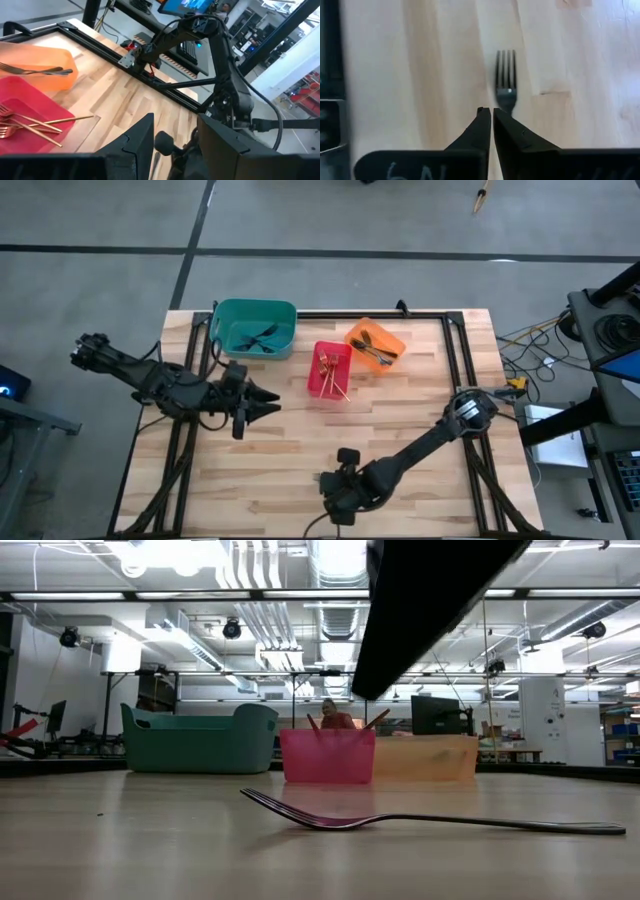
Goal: Sort silverware by color (type)
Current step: Put the black fork into the orange bin
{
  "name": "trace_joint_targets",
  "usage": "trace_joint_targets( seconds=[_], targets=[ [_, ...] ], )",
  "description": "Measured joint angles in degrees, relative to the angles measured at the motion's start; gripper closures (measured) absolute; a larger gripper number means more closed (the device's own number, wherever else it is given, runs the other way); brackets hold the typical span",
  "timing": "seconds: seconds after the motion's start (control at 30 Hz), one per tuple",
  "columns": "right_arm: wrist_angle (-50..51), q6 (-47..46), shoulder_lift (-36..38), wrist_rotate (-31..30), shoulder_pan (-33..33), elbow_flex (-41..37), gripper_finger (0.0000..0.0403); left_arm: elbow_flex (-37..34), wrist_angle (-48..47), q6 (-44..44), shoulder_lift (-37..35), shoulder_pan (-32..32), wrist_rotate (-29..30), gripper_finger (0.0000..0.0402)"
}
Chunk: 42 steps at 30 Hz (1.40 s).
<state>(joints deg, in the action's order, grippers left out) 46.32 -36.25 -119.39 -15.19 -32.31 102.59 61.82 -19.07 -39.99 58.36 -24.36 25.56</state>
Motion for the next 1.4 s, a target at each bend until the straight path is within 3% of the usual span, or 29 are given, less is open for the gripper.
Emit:
trace_joint_targets(
  seconds=[0.37, 0.57, 0.77, 0.93, 1.2, 1.4],
  targets=[
    [0.07, -3.14, -2.01, -1.63, 2.65, 0.00, 0.0304, 0.00, 4.07, 1.72, -0.21, 0.01, 3.04, 0.0271],
    [-0.52, -3.85, -2.01, -1.53, 3.18, 0.00, 0.0282, 0.02, 4.07, 2.83, -0.76, 0.00, 3.04, 0.0271],
    [-0.40, 3.55, -2.01, -0.76, 1.87, -1.39, 0.0278, 0.02, 4.07, 3.47, -0.86, 0.00, 3.04, 0.0271],
    [-4.62, 4.42, -2.01, 4.92, 2.37, -4.30, 0.0280, 0.02, 4.04, 3.48, -0.86, 0.00, 3.04, 0.0271],
    [-9.09, 1.23, -1.65, 5.80, 2.72, -11.60, 0.0281, 0.02, 4.04, 5.31, -0.81, 0.02, 3.02, 0.0271],
    [-16.62, 2.34, -1.49, 8.95, 4.24, -16.50, 0.0318, 0.00, 4.02, 5.99, -0.73, 0.04, 3.02, 0.0271]
  ],
)
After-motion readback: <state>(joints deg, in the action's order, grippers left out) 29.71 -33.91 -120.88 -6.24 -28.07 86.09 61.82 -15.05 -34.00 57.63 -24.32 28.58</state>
